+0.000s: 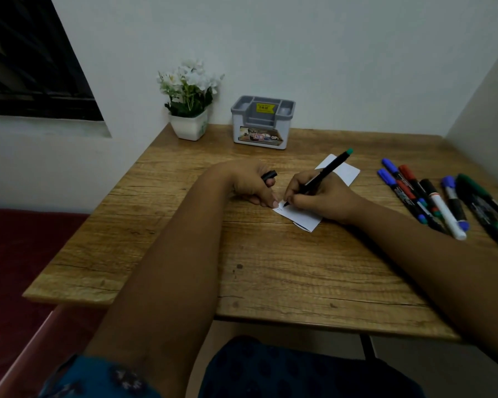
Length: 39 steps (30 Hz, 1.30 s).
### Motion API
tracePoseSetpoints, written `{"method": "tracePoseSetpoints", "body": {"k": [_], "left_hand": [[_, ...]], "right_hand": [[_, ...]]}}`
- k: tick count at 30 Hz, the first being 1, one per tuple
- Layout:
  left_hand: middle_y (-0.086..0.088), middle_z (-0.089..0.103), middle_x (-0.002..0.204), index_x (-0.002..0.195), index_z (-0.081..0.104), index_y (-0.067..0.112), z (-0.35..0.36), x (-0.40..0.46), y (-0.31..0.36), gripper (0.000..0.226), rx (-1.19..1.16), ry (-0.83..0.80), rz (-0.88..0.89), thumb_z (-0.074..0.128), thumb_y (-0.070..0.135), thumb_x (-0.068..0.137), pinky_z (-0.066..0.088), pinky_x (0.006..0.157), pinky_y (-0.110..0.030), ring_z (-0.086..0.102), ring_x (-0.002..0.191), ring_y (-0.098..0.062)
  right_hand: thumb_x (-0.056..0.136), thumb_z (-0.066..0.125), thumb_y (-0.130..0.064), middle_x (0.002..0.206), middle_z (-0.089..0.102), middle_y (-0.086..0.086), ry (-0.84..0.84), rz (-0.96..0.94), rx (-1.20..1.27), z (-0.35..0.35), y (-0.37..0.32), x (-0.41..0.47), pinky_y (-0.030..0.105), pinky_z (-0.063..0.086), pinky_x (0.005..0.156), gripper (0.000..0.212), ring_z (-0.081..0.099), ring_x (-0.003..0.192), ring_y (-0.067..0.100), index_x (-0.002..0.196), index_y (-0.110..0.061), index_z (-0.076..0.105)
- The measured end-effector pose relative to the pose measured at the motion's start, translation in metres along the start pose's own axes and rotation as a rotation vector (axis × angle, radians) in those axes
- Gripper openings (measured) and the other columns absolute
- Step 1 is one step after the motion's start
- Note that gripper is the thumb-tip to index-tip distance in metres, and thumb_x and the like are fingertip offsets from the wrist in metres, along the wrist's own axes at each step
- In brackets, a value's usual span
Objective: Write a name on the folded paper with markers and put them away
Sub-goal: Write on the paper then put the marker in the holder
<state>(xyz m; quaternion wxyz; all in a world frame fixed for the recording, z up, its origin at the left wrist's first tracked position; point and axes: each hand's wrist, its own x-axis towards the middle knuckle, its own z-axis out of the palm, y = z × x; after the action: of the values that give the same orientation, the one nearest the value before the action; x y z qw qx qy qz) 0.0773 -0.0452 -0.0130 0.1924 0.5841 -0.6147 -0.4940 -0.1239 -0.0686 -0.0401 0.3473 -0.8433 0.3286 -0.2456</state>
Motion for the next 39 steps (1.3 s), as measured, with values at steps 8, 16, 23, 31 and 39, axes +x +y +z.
{"method": "tracePoseSetpoints", "body": {"k": [8, 16, 23, 31, 39], "left_hand": [[-0.009, 0.070, 0.088, 0.069, 0.040, 0.020, -0.0003, 0.0007, -0.0007, 0.043, 0.006, 0.000, -0.003, 0.075, -0.005, 0.075, 0.052, 0.059, -0.017, 0.068, 0.083, -0.017], [-0.011, 0.071, 0.090, 0.069, 0.040, 0.019, 0.0000, 0.0009, -0.0014, 0.043, -0.029, -0.001, -0.017, 0.074, -0.007, 0.075, 0.053, 0.065, -0.020, 0.068, 0.090, -0.021], [-0.016, 0.070, 0.100, 0.068, 0.040, 0.019, 0.0006, 0.0019, -0.0018, 0.043, -0.022, 0.009, -0.035, 0.075, -0.005, 0.075, 0.053, 0.067, -0.021, 0.066, 0.107, -0.028], [-0.014, 0.070, 0.092, 0.069, 0.041, 0.019, 0.0003, 0.0030, -0.0005, 0.042, -0.028, 0.013, -0.029, 0.074, -0.007, 0.075, 0.053, 0.058, -0.017, 0.068, 0.083, -0.018], [-0.018, 0.067, 0.095, 0.074, 0.039, 0.019, 0.0031, 0.0072, -0.0019, 0.044, -0.003, 0.084, 0.012, 0.077, -0.004, 0.074, 0.051, 0.053, -0.017, 0.066, 0.066, -0.014]], "right_hand": [[0.080, 0.072, -0.011, 0.087, 0.073, -0.002, -0.009, -0.007, -0.043, 0.0004, 0.0018, 0.0016, 0.043, 0.055, 0.084, 0.008, 0.067, 0.089, 0.014, 0.081, -0.018, 0.075], [0.081, 0.071, -0.010, 0.087, 0.074, -0.003, 0.026, 0.009, -0.038, 0.0006, 0.0020, 0.0019, 0.036, 0.056, 0.083, 0.008, 0.067, 0.088, 0.013, 0.081, -0.017, 0.075], [0.081, 0.071, -0.008, 0.086, 0.074, -0.002, 0.022, 0.007, -0.051, 0.0013, 0.0027, 0.0017, 0.030, 0.055, 0.079, 0.008, 0.067, 0.087, 0.011, 0.081, -0.015, 0.074], [0.083, 0.069, -0.008, 0.085, 0.073, -0.005, 0.056, 0.037, -0.022, -0.0032, 0.0026, 0.0029, 0.019, 0.051, 0.075, 0.009, 0.065, 0.086, 0.006, 0.082, -0.016, 0.075], [0.082, 0.073, -0.013, 0.086, 0.073, -0.006, 0.034, 0.002, -0.087, -0.0021, 0.0029, 0.0019, 0.028, 0.055, 0.078, 0.007, 0.066, 0.087, 0.007, 0.081, -0.020, 0.075]]}}
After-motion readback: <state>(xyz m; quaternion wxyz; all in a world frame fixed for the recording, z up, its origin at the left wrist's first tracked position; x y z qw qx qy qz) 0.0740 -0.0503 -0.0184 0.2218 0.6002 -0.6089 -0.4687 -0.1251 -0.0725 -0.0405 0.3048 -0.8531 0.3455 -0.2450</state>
